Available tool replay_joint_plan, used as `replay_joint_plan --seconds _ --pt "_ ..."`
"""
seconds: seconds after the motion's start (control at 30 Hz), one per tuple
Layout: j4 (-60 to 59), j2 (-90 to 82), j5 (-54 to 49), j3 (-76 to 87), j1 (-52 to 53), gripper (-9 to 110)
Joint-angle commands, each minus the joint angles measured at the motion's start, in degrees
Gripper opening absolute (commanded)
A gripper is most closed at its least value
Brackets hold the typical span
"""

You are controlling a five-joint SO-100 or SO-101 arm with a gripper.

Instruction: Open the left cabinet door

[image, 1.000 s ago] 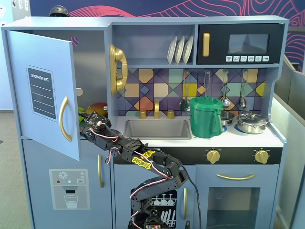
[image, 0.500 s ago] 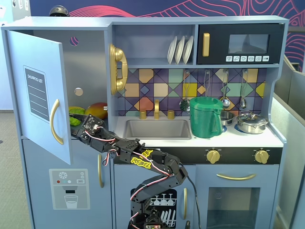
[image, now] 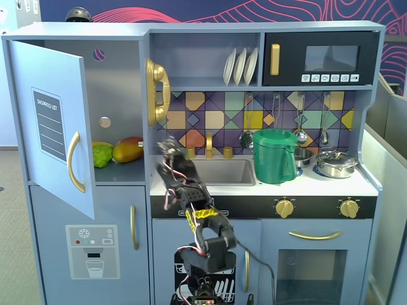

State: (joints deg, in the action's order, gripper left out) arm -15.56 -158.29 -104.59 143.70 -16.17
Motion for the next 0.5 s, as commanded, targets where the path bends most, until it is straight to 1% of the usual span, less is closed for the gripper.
replay_joint_plan --seconds 0.0,0.1,0.23,0.3,0.47 --pt "-17.93 -5.27 7.56 3.52 12.04 12" --pt "-30.85 -9.23 11.34 7.21 16.26 12" --pt "-44.74 -13.54 14.94 11.43 19.25 11" --pt "-49.04 -15.03 18.11 13.45 19.95 12" --pt "-56.95 -18.90 20.48 17.84 19.25 11"
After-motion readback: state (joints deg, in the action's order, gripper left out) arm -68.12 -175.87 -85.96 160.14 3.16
